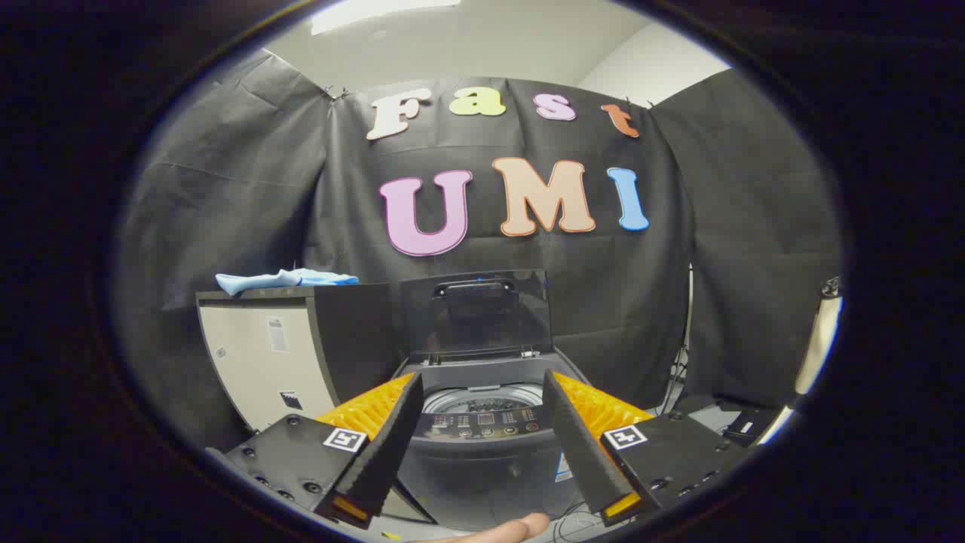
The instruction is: Put the clothes into the washing machine and then close the washing machine lid.
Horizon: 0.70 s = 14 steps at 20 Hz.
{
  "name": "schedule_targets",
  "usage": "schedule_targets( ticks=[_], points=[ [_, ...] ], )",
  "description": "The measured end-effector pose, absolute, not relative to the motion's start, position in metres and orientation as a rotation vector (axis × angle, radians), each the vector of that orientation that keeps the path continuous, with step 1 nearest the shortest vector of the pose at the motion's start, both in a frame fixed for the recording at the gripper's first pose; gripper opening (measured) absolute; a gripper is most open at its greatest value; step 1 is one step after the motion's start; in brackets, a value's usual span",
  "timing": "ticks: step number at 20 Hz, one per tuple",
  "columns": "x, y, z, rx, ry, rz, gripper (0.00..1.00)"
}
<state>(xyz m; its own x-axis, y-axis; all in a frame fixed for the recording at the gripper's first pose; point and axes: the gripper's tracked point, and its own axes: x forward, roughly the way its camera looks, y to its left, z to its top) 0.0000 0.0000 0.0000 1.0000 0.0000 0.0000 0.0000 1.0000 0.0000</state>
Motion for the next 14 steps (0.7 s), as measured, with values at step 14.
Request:
schedule_targets(
  ticks=[14],
  points=[
    [0.004,0.025,-0.021,-0.028,0.074,0.02,0.98]
  ],
)
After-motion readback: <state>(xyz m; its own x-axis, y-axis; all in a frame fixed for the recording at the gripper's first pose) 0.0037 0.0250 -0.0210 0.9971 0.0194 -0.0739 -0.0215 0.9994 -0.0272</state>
